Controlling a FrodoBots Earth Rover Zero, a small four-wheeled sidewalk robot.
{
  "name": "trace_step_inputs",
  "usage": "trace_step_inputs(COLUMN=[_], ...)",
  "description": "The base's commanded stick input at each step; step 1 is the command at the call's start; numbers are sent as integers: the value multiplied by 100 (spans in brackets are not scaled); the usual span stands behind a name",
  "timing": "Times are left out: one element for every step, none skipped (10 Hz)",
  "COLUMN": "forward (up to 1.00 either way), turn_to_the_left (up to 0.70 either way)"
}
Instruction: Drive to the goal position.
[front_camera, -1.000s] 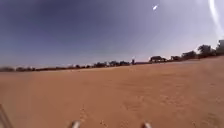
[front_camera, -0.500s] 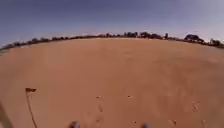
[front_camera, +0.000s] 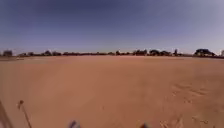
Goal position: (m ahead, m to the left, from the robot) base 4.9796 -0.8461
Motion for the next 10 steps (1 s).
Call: trace_step_inputs(forward=[100,100,100,100,100,100,100,100,100,100], turn_to_the_left=[0,0,0,0,0,0,0,0,0,0])
